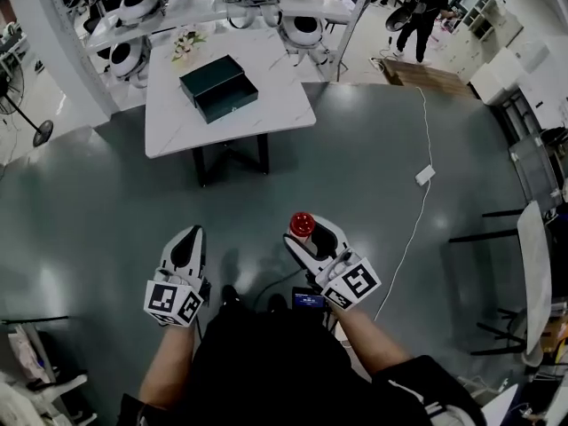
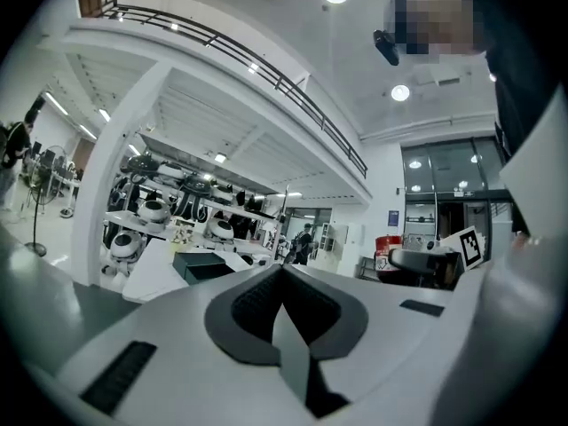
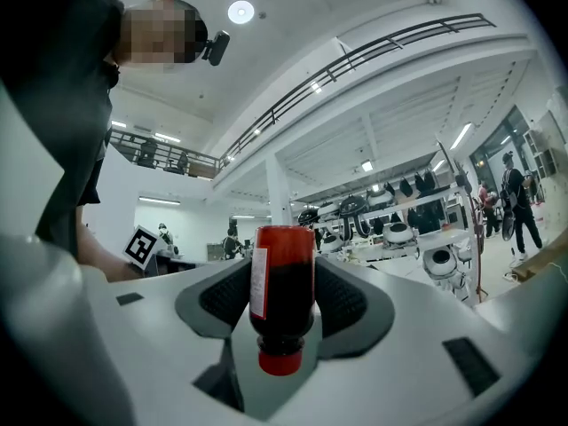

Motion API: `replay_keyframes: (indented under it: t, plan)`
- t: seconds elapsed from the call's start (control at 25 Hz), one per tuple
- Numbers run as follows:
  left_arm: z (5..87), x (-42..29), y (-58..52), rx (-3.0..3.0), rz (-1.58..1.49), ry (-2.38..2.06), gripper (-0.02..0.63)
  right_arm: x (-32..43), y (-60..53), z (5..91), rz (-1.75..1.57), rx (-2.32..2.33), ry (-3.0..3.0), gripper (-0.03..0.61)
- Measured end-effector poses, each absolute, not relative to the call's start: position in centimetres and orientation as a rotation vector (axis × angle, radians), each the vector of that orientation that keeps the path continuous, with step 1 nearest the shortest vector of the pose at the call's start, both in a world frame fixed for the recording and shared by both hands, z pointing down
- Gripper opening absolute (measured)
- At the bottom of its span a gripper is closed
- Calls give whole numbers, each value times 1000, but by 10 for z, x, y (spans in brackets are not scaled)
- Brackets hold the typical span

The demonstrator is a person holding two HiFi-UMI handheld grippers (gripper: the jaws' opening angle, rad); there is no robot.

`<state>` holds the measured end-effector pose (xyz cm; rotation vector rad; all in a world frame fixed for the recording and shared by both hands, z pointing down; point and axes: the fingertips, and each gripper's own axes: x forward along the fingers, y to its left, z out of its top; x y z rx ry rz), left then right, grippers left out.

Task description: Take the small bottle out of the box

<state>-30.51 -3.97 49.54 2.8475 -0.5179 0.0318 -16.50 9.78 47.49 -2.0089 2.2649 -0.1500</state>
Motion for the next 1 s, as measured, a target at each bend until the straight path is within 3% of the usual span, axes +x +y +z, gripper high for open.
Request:
replay_keyframes:
  t: [0.4,1.0]
  plan:
    - [494,-289,28,2930,133,-494,12,-157,130,509,-229,-1935,2316,236]
    - [473,-284,27,2971,35,-471,12,-159,135,480,-141,-1974,2274,236]
